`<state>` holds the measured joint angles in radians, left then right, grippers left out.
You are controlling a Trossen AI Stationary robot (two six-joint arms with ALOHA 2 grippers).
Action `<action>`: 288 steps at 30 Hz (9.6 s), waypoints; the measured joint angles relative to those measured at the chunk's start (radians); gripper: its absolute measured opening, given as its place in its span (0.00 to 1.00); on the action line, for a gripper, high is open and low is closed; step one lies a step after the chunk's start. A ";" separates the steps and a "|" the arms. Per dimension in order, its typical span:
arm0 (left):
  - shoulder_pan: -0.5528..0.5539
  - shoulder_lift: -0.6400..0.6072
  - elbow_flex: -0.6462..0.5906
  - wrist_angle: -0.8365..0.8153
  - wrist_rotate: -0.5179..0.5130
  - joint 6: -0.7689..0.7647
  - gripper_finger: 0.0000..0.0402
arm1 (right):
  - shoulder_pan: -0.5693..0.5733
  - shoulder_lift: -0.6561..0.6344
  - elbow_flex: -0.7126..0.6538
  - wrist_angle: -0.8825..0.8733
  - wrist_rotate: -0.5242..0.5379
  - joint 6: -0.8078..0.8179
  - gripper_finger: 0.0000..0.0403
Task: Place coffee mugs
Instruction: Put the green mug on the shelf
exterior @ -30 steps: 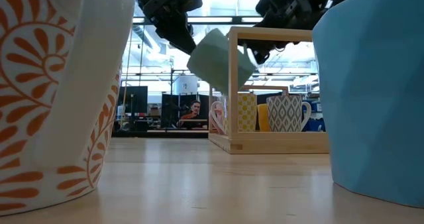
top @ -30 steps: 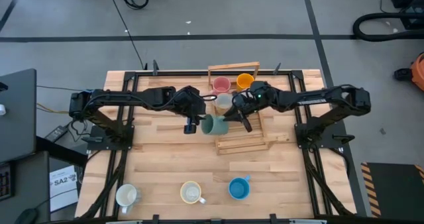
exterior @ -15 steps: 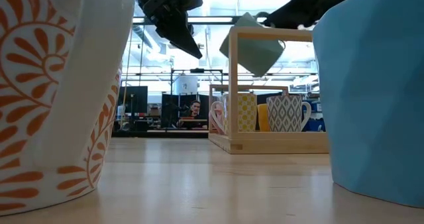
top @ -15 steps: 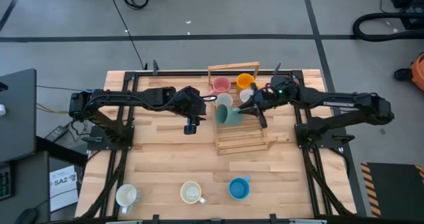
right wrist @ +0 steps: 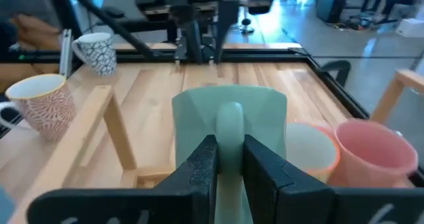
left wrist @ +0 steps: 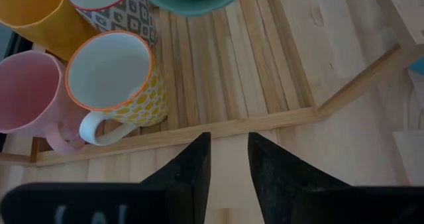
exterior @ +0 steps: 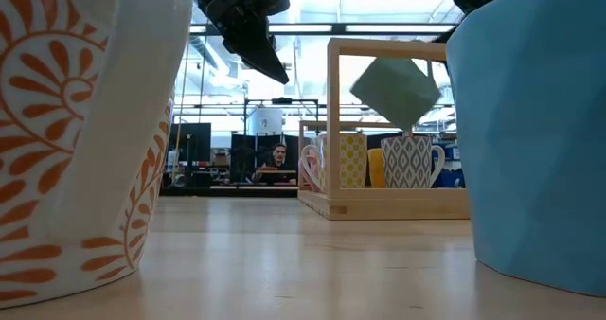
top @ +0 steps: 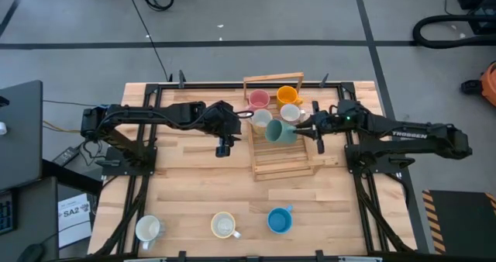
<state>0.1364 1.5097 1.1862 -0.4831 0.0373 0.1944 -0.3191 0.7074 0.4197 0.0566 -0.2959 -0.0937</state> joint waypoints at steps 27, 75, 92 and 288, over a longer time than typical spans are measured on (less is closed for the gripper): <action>0.000 0.000 0.000 0.000 0.000 0.000 0.27 | -0.064 -0.071 -0.413 0.448 0.018 0.152 0.15; 0.000 0.000 -0.001 0.000 0.000 -0.001 0.27 | -0.064 0.059 -0.414 0.389 0.043 0.144 0.21; 0.000 0.000 -0.001 0.000 0.000 -0.001 0.27 | -0.064 0.059 -0.414 0.381 0.047 0.160 0.22; -0.019 0.456 0.502 -0.372 -0.013 0.239 0.06 | -0.078 0.056 -0.288 0.606 0.006 0.353 0.49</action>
<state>0.1169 1.9656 1.6886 -0.8551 0.0238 0.4332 -0.3973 0.7635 0.1318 0.6631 -0.2897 0.2596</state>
